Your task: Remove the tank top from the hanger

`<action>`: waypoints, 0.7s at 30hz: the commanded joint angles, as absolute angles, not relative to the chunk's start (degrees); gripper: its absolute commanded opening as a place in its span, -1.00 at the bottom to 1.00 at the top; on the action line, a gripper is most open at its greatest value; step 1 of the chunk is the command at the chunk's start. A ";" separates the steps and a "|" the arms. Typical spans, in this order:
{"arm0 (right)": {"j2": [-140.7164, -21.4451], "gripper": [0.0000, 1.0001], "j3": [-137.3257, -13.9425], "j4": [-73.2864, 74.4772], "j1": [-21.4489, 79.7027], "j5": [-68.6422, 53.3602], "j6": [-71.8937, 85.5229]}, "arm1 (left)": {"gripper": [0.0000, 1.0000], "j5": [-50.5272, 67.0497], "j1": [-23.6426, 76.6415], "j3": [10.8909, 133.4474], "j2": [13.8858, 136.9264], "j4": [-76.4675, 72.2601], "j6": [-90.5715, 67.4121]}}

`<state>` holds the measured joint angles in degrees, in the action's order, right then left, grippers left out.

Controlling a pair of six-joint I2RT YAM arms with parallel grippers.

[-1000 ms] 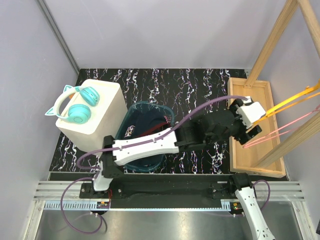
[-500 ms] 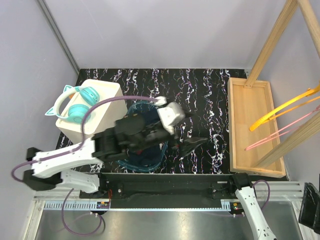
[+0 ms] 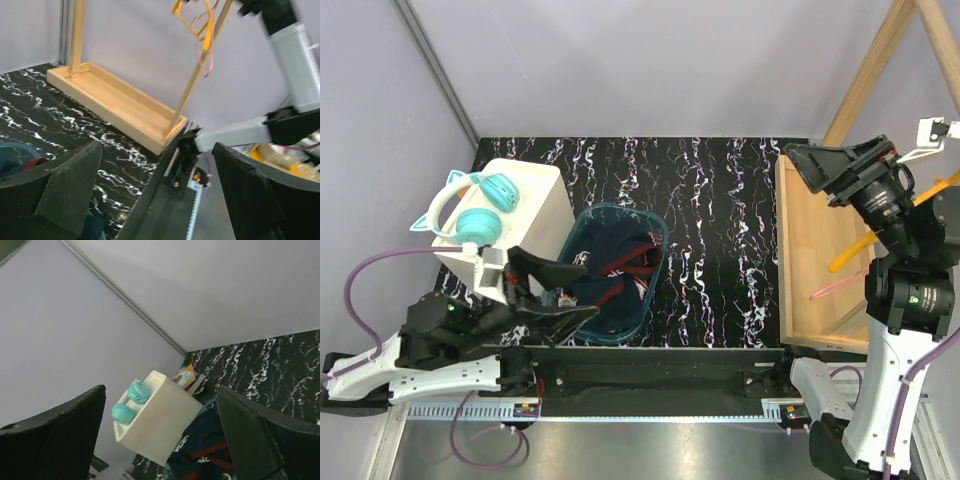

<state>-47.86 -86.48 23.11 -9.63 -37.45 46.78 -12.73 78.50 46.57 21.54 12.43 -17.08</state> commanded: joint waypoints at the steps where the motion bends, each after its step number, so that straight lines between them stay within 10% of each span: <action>1: -43.68 0.99 -90.96 9.66 -12.22 -46.31 57.82 | 0.98 -12.57 78.40 43.51 14.77 14.67 -22.85; 21: -55.28 1.00 -90.54 38.49 18.41 -43.87 39.56 | 0.98 -15.89 78.49 39.64 23.47 11.87 -24.96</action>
